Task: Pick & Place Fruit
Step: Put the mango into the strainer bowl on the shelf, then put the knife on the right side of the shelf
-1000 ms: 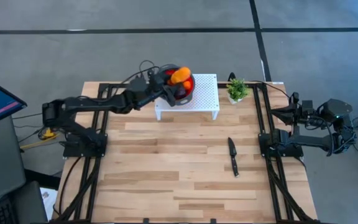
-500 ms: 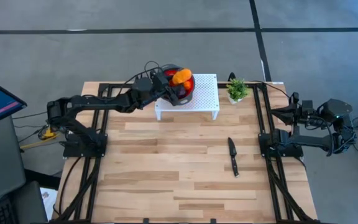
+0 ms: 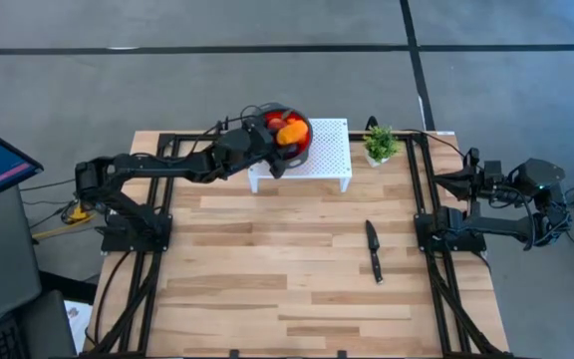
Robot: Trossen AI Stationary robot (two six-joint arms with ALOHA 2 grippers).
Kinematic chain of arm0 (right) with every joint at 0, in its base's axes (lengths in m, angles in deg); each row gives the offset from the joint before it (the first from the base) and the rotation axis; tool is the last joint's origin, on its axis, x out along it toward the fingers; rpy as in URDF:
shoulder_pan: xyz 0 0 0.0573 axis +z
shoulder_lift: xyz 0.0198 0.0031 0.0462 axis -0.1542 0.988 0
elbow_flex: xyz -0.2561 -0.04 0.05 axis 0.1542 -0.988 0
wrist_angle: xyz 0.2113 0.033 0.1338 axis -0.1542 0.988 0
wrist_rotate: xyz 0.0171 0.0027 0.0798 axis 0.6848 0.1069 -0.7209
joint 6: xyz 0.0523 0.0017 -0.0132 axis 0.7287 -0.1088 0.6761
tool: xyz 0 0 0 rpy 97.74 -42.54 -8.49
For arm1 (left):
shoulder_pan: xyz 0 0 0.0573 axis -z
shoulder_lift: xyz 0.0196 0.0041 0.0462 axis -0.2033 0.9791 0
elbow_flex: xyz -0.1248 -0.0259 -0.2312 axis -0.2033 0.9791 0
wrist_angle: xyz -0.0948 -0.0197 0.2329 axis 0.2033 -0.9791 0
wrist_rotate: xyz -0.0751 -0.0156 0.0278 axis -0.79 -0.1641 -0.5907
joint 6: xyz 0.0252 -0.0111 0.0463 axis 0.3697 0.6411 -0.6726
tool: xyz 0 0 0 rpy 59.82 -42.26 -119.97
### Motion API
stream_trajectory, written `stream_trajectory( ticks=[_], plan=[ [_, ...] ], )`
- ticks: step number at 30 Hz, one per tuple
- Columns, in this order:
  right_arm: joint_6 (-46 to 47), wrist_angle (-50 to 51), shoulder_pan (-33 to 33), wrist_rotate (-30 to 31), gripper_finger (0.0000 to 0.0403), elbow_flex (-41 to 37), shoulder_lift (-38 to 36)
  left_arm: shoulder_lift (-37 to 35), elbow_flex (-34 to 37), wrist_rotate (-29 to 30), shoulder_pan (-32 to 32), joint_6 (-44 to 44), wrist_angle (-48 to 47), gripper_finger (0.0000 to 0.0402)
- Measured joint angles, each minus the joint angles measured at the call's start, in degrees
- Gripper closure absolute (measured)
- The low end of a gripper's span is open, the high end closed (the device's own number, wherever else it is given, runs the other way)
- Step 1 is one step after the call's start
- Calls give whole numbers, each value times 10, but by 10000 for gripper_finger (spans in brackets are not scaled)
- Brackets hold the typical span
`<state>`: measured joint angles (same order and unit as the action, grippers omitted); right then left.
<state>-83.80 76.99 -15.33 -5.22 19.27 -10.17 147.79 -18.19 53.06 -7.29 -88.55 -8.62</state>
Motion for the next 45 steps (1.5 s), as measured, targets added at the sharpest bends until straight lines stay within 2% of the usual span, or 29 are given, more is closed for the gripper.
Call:
stream_trajectory(
  ticks=[8, 19, 27, 33, 35, 39, 45],
  plan=[
    [0, 0, 0, 0, 386, 0, 0, 0, 0, 0, -5, -28, -2, 151],
    [0, 0, 0, 0, 386, 0, 0, -6, 0, 5, -4, -50, -3, 100],
    [0, 0, 0, 0, 386, 0, 0, -73, 1, 6, 5, -48, 0, 84],
    [0, 0, 0, 0, 386, 0, 0, -146, 1, 4, 44, -14, -1, 83],
    [0, 0, 0, 0, 386, 0, 0, -169, 1, -12, 62, -6, -7, 83],
    [0, 0, 0, 0, 386, 0, 0, -203, 1, -73, 113, 1, -43, 94],
    [0, 0, 0, 0, 386, 0, 0, -247, 62, -79, 207, -29, -61, 163]
  ],
)
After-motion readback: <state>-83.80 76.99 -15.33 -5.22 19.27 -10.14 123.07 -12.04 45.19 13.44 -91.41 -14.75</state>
